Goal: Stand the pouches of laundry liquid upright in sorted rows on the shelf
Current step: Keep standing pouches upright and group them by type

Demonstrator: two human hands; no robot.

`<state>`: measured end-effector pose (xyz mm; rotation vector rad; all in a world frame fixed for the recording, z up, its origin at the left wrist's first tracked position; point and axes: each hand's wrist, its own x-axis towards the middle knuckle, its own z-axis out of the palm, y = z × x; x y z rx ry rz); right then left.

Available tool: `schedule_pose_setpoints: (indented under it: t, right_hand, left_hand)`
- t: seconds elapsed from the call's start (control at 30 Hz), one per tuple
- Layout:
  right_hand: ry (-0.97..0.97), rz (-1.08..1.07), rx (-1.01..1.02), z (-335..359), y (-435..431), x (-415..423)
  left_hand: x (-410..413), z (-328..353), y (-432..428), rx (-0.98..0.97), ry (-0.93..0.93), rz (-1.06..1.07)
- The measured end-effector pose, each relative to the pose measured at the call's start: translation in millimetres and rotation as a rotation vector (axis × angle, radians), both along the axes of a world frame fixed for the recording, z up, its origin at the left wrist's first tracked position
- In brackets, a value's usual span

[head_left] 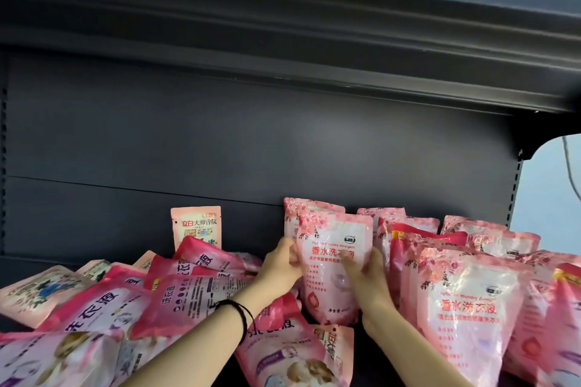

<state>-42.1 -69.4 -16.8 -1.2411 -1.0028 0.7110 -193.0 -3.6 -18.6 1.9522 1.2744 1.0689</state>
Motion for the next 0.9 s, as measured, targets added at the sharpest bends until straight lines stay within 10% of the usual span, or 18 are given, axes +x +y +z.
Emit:
schedule_pose_setpoints:
  t: [0.9]
  right_hand:
    - [0.027, 0.297, -0.305, -28.9, -7.1, -21.5]
  left_hand:
    - [-32.6, -8.4, -2.1, -0.053, 0.009, -0.175]
